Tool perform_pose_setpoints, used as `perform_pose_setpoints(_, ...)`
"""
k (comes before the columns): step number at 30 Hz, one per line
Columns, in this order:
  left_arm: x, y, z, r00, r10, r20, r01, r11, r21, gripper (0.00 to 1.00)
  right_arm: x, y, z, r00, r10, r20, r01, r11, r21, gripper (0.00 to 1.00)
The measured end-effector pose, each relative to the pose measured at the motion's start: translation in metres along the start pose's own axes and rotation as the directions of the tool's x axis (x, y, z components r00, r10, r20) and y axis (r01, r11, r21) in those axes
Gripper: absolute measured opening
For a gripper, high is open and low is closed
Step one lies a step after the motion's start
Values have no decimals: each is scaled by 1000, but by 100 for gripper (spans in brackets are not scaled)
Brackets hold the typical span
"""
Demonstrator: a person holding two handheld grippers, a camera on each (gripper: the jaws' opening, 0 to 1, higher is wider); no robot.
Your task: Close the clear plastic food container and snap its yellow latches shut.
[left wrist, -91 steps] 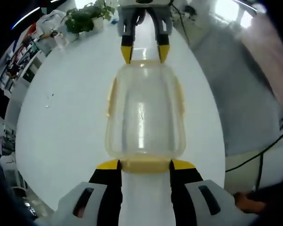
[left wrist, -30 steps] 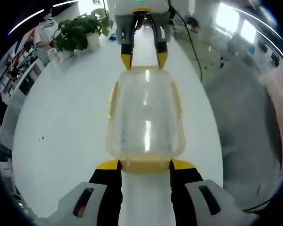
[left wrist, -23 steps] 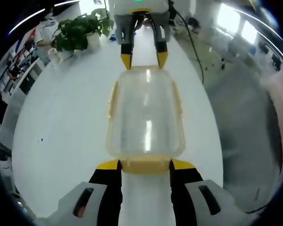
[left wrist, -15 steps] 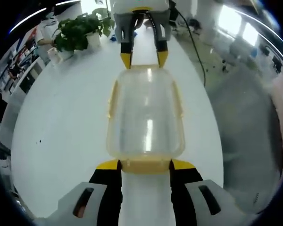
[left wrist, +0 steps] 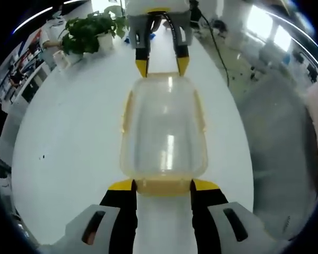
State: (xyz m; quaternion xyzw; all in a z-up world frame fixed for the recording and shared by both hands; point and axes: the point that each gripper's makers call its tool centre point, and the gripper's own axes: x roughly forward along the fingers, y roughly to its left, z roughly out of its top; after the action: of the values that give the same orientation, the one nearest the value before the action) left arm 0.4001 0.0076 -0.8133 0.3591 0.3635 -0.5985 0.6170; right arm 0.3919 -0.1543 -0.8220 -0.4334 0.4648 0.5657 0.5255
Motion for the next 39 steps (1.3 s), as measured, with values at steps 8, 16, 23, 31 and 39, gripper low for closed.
perform_pose_setpoints(8,6,-2,0,1000,-10,-5,10,1000,2,37,7,2,-5,1000,18,-14,-18,1000,1,37)
perform_pose_setpoints(16,6,-1,0,1000,3,-14,-3,1000,7,37,7,-2,-6,1000,8,-29,-8,1000,-14,38)
perform_pose_setpoints(23,6,2,-3,999,19,-26,-19,1000,16,38,9,-3,-4,1000,-13,-26,13,1000,16,38)
perform_pose_setpoints(31,7,6,-4,999,31,-23,-31,1000,-1,48,9,-3,-7,1000,-25,-14,25,999,22,39)
perform_pose_setpoints(39,-2,9,-1,999,43,-21,-43,999,10,47,-1,-5,-8,999,-53,-3,53,998,32,39)
